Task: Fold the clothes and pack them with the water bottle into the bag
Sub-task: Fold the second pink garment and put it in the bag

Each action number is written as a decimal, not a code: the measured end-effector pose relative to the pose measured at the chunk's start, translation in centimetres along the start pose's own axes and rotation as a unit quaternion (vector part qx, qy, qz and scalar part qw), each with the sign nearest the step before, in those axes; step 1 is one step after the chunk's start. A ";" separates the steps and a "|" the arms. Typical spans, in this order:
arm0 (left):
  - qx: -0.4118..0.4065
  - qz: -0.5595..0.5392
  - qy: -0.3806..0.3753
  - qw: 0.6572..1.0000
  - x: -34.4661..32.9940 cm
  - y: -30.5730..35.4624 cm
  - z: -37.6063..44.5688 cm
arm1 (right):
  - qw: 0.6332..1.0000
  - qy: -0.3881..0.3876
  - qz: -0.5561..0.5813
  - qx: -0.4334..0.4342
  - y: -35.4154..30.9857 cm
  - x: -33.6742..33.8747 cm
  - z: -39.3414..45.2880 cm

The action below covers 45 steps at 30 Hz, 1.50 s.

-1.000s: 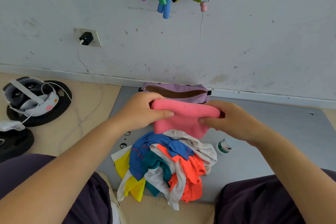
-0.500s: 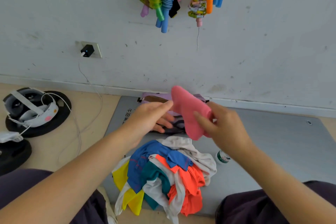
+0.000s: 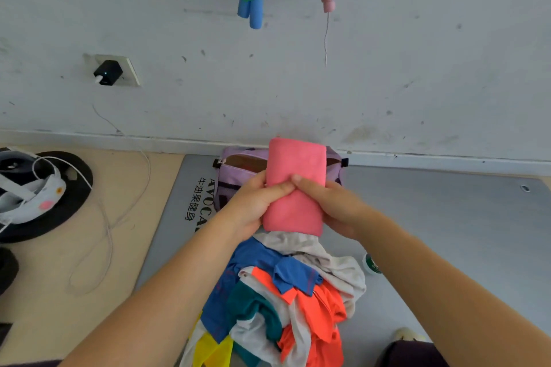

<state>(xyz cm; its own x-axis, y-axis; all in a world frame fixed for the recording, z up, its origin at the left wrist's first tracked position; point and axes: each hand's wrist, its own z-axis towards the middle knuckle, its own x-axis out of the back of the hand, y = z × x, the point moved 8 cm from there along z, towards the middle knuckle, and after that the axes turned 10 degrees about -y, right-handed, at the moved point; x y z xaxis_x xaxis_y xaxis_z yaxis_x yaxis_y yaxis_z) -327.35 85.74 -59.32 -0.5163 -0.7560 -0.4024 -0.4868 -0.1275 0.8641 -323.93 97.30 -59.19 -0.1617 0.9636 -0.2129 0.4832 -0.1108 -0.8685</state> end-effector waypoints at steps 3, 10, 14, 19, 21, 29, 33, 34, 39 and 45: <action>0.041 0.073 0.057 0.995 3.7 -2.2 2.2 | 0.994 0.105 0.001 0.024 1.9 4.4 2.8; 0.040 0.519 0.102 0.848 11.9 -3.0 8.4 | 0.946 0.289 -0.100 0.112 -0.5 13.8 6.5; 0.098 0.583 0.064 0.804 14.0 -5.0 11.2 | 0.925 0.302 -0.159 0.169 -3.3 13.1 10.7; 0.141 0.650 0.074 0.743 15.5 -7.6 10.2 | 0.918 0.141 -0.327 0.172 -1.9 7.6 17.1; 0.100 0.642 0.075 0.757 15.3 -8.1 9.3 | 0.866 0.054 -0.473 0.155 0.2 5.6 18.8; 0.027 0.529 0.122 0.840 15.6 -9.3 7.8 | 0.675 0.062 -0.733 -0.062 6.2 8.5 24.7; 0.010 0.505 0.125 0.854 16.1 -9.1 8.1 | 0.873 0.127 -0.466 -0.059 8.0 10.5 27.3; 0.008 0.503 0.124 0.855 16.1 -9.2 8.2 | 0.896 0.120 -0.418 -0.088 9.3 10.8 27.9; 0.006 0.500 0.113 0.858 16.4 -9.9 8.6 | 0.965 0.197 -0.140 -0.103 12.7 12.1 28.8; 0.001 0.494 0.106 0.863 16.5 -10.2 8.7 | 0.973 0.169 -0.067 -0.145 15.1 11.9 28.8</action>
<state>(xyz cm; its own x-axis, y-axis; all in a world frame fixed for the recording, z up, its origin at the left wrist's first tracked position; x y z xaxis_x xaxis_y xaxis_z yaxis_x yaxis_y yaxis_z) -337.05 80.12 -77.40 -0.5395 -0.5950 0.5957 0.1172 0.6476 0.7529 -343.37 100.08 -87.75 0.0287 0.9951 0.0942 0.7071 0.0464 -0.7056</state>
